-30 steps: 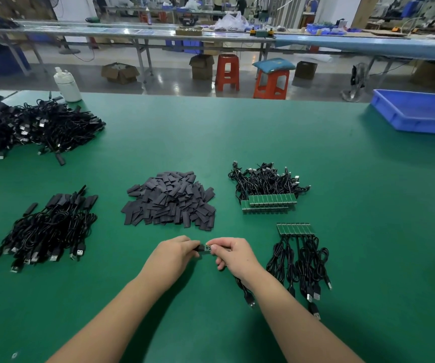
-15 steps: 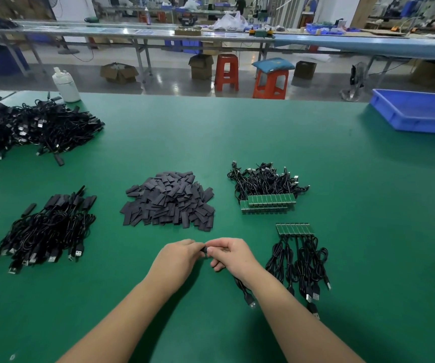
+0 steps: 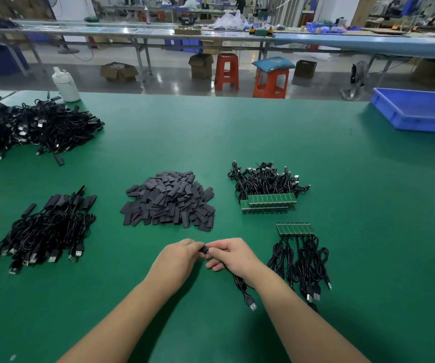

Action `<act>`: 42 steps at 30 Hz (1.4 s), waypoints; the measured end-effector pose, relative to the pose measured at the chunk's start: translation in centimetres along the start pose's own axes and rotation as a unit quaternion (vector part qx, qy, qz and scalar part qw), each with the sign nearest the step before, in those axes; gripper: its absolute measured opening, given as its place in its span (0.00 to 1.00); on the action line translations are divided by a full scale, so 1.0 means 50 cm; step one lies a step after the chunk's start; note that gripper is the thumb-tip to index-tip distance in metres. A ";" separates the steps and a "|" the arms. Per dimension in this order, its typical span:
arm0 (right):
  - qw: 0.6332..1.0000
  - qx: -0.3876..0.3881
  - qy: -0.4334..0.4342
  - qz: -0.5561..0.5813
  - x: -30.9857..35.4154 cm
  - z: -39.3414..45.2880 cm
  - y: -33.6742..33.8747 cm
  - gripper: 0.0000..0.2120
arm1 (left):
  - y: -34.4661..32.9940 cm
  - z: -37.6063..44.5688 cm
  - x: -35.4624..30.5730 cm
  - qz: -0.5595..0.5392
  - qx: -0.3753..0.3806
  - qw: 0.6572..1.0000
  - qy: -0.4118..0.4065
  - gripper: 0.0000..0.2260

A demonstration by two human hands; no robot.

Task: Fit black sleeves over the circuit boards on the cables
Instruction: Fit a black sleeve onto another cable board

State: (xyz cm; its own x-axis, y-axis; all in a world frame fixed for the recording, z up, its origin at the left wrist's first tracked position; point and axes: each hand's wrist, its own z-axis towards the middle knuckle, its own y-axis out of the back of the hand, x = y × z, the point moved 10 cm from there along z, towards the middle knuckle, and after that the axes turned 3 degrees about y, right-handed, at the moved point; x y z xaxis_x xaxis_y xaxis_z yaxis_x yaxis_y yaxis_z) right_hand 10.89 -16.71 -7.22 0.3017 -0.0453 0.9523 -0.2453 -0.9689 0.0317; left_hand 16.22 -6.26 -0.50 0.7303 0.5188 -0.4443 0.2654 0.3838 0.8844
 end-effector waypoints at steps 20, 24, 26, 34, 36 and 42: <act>0.999 0.008 -0.011 -0.052 -0.008 0.007 -0.004 0.16 | -0.031 0.004 -0.019 0.079 0.017 0.996 -0.038 0.11; 0.999 0.000 -0.018 -0.049 -0.015 0.006 -0.003 0.19 | -0.048 0.016 -0.019 0.101 0.039 0.994 -0.033 0.10; 0.998 0.002 -0.013 -0.056 -0.013 0.005 -0.004 0.19 | -0.056 0.024 -0.015 0.123 0.052 0.991 -0.024 0.10; 0.999 -0.003 0.009 -0.044 0.000 0.001 -0.001 0.18 | -0.055 0.030 -0.016 0.132 0.046 0.990 -0.018 0.11; 0.999 -0.038 0.010 0.008 0.001 -0.001 0.017 0.14 | -0.045 0.027 -0.015 0.124 0.039 0.991 -0.022 0.11; 0.997 -0.060 0.011 0.053 0.002 -0.006 0.024 0.04 | -0.037 0.015 -0.005 0.120 0.039 0.992 -0.008 0.11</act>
State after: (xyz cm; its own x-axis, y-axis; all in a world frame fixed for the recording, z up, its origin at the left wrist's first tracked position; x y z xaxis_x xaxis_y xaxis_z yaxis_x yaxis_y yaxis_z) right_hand 10.36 -17.79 -6.98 0.2492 -0.1391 0.9584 -0.3828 -0.9232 -0.0345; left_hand 16.01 -7.68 -1.90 0.7879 0.5759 -0.2178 0.1297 0.1906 0.9731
